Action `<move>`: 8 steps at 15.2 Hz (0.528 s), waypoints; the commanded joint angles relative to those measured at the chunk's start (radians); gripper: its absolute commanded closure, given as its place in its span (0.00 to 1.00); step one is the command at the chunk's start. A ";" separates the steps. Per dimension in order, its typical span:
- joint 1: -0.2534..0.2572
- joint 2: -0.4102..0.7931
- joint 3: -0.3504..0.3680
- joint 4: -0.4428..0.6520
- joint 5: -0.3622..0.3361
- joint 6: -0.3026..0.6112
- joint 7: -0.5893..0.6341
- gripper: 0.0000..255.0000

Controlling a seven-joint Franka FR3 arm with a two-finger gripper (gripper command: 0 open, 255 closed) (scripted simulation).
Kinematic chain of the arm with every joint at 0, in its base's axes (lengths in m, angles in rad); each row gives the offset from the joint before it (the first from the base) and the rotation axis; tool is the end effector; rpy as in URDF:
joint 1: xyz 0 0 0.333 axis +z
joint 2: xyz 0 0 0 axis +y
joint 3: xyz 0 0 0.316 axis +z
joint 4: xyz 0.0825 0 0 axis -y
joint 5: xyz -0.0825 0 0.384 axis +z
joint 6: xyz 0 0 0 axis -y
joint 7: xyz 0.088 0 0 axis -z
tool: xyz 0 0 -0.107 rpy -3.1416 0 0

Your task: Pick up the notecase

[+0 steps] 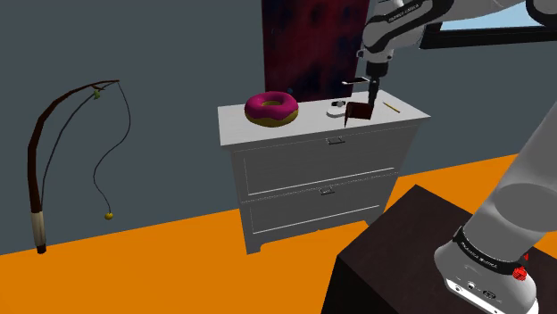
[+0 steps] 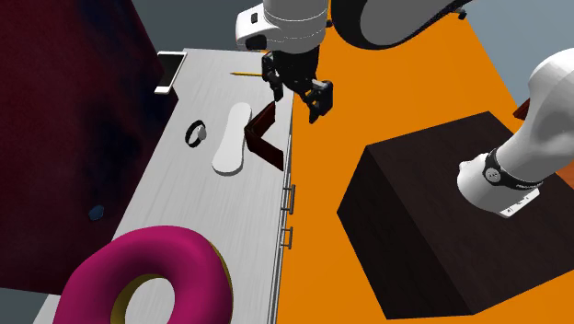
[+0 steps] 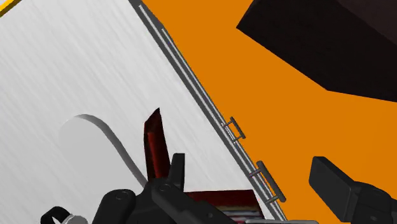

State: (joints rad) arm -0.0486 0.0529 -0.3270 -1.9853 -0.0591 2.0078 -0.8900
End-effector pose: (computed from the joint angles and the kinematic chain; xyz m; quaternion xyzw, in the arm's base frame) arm 0.5237 -0.2081 0.4369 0.9630 0.2667 -0.0320 0.0201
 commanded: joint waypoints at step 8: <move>-0.063 0.280 0.007 0.265 0.120 0.016 -0.211 0.00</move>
State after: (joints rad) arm -0.1093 0.3220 -0.3212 -1.7202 0.0570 2.0132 -1.0952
